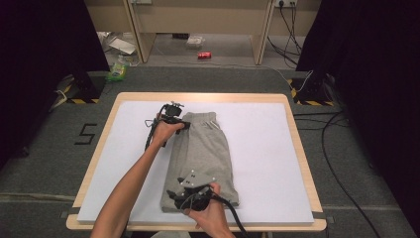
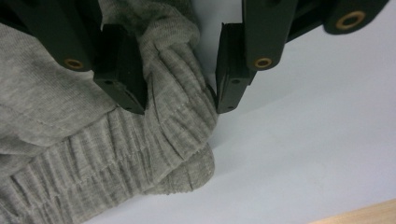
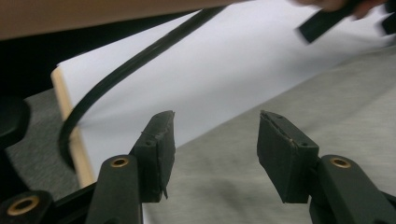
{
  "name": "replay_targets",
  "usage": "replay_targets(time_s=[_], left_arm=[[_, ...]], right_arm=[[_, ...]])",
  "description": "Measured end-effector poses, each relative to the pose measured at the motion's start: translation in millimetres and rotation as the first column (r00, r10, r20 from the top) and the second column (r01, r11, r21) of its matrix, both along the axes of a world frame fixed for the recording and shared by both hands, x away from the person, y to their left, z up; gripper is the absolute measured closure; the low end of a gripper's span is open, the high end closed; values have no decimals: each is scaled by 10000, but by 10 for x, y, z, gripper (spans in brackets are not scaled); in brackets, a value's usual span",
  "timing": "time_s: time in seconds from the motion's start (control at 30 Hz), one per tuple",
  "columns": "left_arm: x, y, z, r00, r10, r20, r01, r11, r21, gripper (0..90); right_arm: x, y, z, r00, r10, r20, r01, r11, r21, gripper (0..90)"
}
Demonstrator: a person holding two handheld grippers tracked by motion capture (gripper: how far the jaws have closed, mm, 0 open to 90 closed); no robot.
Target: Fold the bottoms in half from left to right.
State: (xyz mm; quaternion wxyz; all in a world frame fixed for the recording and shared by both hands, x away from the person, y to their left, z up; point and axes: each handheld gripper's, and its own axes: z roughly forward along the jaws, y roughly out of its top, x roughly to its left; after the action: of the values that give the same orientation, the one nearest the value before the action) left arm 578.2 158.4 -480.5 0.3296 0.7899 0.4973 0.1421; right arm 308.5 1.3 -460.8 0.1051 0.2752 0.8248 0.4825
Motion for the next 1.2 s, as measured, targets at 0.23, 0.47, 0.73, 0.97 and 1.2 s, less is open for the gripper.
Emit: replay_targets(time_s=[0.23, 0.47, 0.73, 0.97, 1.2], left_arm=[[-6, 12, -14, 9999, 128, -57, -129, 9997, -193, 542], [-4, 19, -15, 9999, 98, -86, -100, 9997, -205, 541], [-3, 22, -17, 9999, 97, -90, -99, 9997, -239, 541], [-5, 20, -17, 9999, 82, -74, -83, 9997, -209, 541], [-4, 23, -19, 10000, 61, -75, -63, 9997, -236, 541]], right_arm=[[287, -216, 26, 9955, -943, 122, 949, 9937, -591, 450], [498, -407, 88, 9871, -1598, 101, 1601, 9856, -542, 446], [705, -635, 204, 9736, -2279, -134, 2275, 9733, -306, 423], [886, -816, 280, 9570, -2896, -179, 2884, 9562, -504, 412], [1080, -967, 288, 9394, -3424, 184, 3427, 9359, -813, 415]])
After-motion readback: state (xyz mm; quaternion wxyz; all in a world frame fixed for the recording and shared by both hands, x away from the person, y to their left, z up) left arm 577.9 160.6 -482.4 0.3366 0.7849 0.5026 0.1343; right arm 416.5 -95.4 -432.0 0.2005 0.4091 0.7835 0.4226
